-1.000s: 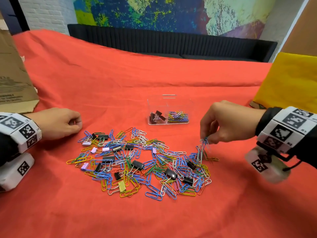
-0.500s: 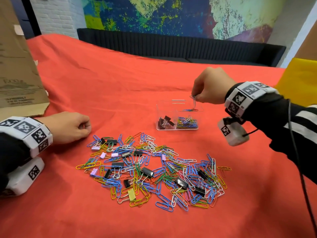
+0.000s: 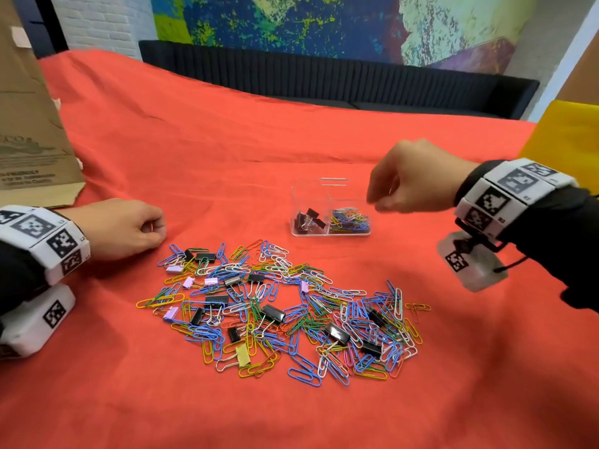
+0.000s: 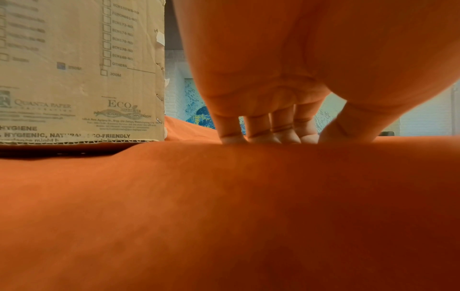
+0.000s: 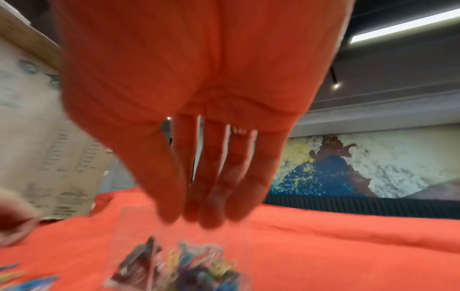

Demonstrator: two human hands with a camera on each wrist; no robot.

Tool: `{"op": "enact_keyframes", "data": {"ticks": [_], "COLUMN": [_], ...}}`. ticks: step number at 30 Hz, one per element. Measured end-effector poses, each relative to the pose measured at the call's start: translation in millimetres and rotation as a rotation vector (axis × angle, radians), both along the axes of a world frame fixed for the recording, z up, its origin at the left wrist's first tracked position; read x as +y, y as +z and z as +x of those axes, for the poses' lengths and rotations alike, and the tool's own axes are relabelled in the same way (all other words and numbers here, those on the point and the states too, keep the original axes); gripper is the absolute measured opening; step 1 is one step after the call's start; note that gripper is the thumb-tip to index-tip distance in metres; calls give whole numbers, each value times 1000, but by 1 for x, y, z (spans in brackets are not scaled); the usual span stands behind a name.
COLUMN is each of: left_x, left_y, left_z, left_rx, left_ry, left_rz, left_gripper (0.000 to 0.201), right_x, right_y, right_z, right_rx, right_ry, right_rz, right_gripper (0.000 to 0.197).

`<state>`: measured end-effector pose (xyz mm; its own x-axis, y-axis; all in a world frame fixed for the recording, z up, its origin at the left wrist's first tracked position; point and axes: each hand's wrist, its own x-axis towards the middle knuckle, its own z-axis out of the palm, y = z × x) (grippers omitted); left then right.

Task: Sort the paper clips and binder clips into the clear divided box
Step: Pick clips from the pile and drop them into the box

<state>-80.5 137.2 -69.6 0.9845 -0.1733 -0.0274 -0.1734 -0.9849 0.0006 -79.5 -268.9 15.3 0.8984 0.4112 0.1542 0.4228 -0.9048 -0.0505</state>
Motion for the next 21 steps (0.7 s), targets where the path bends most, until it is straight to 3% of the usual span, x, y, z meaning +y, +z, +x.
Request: {"op": "enact_keyframes", "data": {"ticks": [3, 5, 9, 14, 21], "left_x": [0, 1, 1, 2, 4], "left_y": [0, -1, -2, -2, -3], "left_z": [0, 0, 0, 1, 3], "left_rx": [-1, -2, -3, -4, 10], "left_ry": [11, 12, 15, -4, 3], "left_rz": [-8, -17, -18, -9, -13], "left_gripper": [11, 11, 11, 12, 12], "right_x": [-7, -14, -23, -20, -11], "right_y": [-17, -32, -49, -55, -55], "right_z": [-29, -45, -62, -69, -66], "right_rx": [392, 518, 447, 320, 264], "right_ry": [101, 165, 236, 234, 206], "right_rz": [-125, -224, -255, -214, -203], "right_gripper": [34, 45, 47, 22, 14]}}
